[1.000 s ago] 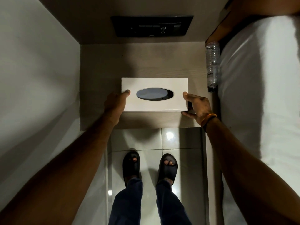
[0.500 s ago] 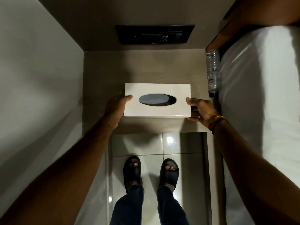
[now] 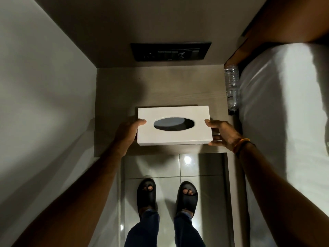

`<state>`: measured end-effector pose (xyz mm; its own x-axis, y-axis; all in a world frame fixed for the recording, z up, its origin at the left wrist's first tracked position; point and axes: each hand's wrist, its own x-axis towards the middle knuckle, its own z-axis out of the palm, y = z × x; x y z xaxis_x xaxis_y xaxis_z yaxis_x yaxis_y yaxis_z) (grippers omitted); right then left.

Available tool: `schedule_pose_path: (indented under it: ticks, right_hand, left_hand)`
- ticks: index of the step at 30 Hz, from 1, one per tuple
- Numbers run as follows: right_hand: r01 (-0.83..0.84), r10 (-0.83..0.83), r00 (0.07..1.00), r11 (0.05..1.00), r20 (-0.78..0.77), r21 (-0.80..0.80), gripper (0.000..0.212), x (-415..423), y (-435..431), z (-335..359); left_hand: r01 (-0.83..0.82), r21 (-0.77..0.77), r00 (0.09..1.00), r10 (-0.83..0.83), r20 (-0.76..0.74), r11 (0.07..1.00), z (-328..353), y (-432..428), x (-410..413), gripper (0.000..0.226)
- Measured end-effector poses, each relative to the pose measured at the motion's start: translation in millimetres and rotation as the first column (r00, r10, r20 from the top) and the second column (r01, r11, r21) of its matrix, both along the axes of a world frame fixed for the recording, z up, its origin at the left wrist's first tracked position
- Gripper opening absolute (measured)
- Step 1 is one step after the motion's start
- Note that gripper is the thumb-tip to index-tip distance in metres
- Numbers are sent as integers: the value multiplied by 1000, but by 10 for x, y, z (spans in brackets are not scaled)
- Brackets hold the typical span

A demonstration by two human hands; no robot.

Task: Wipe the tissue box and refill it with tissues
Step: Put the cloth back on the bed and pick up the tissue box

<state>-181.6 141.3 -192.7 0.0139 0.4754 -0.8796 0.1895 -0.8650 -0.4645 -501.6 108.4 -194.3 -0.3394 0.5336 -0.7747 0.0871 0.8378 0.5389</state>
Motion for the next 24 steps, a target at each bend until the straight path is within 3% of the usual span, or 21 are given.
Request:
schedule_pose_path:
  ticks: [6,9,14,20,24]
  right_hand:
    - [35,-35,999,999,-18,12,29,47,-66,52]
    - [57,-55,998,996,-22,71,15,70,-19,123]
    - [91,-95,995,974,8,206,29,6,304,254]
    - [132,-151,987,951,48,279,43,-164,729,124]
    - [100,-121,991,959,62,264,23,-204,813,-70]
  left_hand:
    - [-2,3,1000,2,-25,1000,-19,-48,-19,25]
    - [-13,100,997,20,-76,995,53,-34,16,30]
    - [10,213,986,26,-163,977,92,185,-49,55]
    - [-19,261,988,59,-145,965,111,637,6,29]
    - [62,209,986,-28,-161,976,-56,736,0,36]
